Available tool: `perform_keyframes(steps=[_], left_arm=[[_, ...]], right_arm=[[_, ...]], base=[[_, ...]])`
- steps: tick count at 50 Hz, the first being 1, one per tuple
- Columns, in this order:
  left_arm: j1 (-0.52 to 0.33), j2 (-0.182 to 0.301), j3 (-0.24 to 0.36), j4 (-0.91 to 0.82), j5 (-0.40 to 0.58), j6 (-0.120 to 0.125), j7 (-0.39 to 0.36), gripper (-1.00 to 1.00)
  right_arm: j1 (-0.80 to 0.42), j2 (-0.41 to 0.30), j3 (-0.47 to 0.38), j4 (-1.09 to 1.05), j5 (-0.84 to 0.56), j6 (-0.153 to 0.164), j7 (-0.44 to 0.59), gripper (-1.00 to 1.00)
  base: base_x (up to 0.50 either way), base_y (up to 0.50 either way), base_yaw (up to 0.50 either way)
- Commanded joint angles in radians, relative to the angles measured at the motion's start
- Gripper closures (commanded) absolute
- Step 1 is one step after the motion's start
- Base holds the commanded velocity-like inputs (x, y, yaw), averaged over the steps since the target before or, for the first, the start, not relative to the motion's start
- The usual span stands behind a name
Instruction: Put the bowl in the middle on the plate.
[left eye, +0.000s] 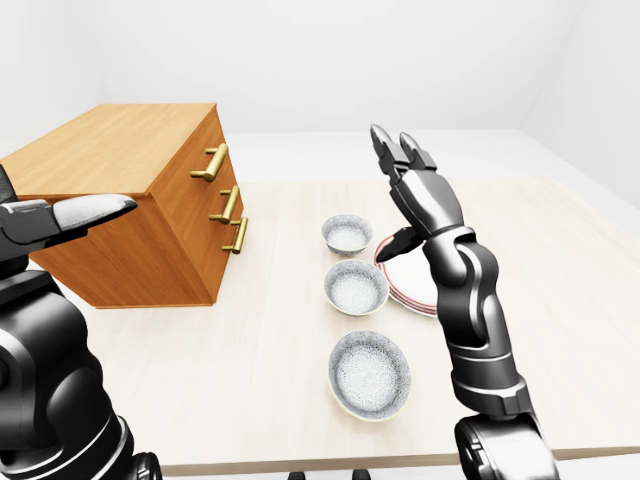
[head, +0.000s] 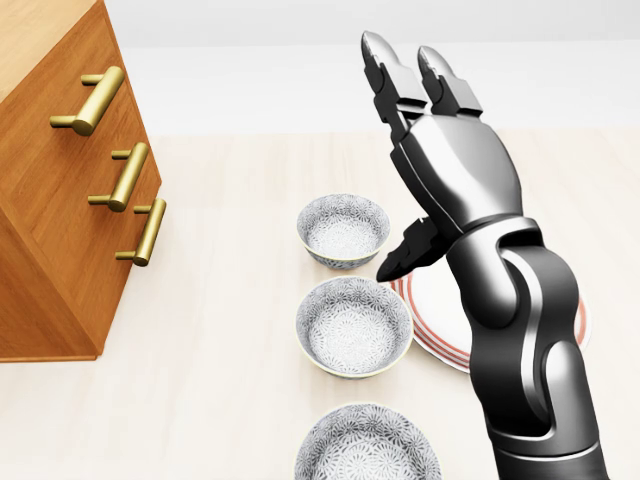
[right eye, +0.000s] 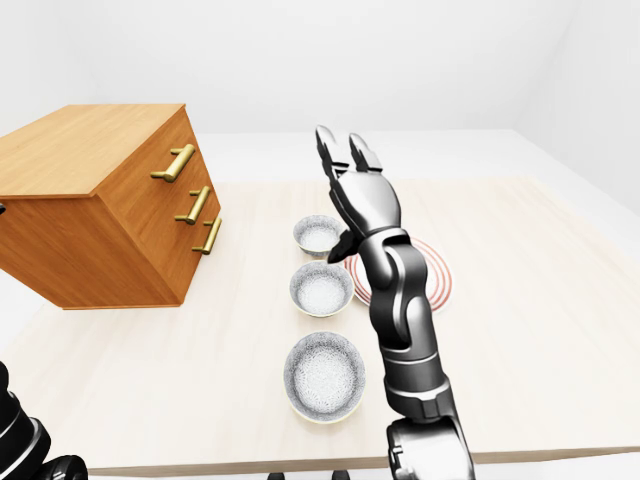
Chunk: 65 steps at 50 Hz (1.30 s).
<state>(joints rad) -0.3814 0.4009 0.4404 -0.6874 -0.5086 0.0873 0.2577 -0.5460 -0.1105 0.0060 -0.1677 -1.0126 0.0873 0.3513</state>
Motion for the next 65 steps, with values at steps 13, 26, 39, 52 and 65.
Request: perform_keyframes(steps=[13, 26, 39, 52, 65], left_arm=[[0.000, -0.001, -0.001, -0.005, -0.002, 0.000, 0.003, -1.00], [-0.001, -0.002, -0.002, -0.003, -0.002, 0.000, 0.003, -1.00], [0.001, -0.005, -0.005, 0.001, 0.004, 0.000, 0.000, -1.00], [0.001, -0.005, -0.004, -0.001, 0.002, 0.000, 0.000, -1.00], [0.002, -0.007, -0.006, -0.002, 0.005, 0.000, -0.001, -1.00]], right_arm=[[-0.047, 0.007, 0.020, 0.102, -0.011, 0.000, 0.100, -1.00], [-0.102, -0.001, 0.017, 0.183, -0.018, 0.000, 0.112, -1.00], [-0.128, 0.015, 0.021, 0.158, 0.005, 0.000, 0.215, -1.00], [-0.193, 0.005, 0.020, 0.088, -0.018, 0.000, 0.347, -1.00], [-0.169, 0.001, 0.026, 0.088, -0.036, 0.000, 0.347, -1.00]], base=[[0.00, 0.00, 0.00], [0.00, 0.00, 0.00], [0.00, 0.00, 0.00], [0.00, 0.00, 0.00], [0.00, 0.00, 0.00]])
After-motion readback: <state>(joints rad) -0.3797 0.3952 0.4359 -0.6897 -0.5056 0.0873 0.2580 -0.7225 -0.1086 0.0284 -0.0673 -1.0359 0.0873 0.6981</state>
